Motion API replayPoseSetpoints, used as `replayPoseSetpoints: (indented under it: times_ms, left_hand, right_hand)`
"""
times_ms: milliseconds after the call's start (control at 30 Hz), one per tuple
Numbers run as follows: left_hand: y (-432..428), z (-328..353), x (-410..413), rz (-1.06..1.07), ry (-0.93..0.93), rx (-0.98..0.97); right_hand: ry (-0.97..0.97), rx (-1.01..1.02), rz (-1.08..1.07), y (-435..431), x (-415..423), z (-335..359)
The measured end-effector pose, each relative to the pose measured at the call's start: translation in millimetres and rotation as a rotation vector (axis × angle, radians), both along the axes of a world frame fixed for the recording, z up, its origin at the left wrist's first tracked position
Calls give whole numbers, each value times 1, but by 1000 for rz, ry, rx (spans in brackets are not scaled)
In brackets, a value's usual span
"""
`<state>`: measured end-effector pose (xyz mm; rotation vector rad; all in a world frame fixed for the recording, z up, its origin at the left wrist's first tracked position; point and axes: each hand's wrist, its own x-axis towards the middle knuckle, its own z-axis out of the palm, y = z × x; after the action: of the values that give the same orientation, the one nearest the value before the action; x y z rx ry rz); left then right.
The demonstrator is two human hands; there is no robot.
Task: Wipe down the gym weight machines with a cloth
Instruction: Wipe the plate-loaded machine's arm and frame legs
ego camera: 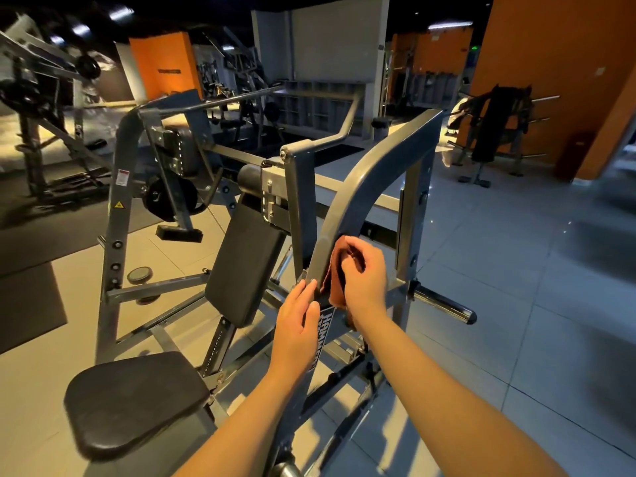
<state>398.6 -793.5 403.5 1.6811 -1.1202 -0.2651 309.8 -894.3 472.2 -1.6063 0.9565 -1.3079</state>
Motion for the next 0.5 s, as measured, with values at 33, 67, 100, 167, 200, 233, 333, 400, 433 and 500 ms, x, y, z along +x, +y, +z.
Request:
replayPoseSetpoints:
  times_ms: [33,67,100,167,200,233,333,400,433,500]
  left_hand:
    - [0,0,-2,-3,-5,-1]
    - [0,2,-5,-4,-4,0]
    - [0,3,-8,0,3,3]
    - [-1,3,-10,17,19,19]
    - [-2,3,-11,26,14,29]
    - [-2,3,-10,34,-2,36]
    - [-4,5,-9,47,-29,51]
    - [-6,8,-8,60,-29,50]
    - [-6,9,-8,66,-29,43]
    - [-7,10,-7,69,-25,25]
  right_hand:
    - [24,-23,24,6,-3,-8]
    - [57,-36,63,10,-6,-18]
    - [91,-29,110,13,-9,-25]
    - [148,11,168,14,-14,-34]
    - [154,23,164,12,-14,-31]
    - [137,28,140,9,-13,-25]
    - [-16,40,29,-8,-9,4]
    - [-40,27,-9,-18,-5,17]
    - [-36,21,-8,-19,-3,16]
    - [-27,23,27,-11,-4,4]
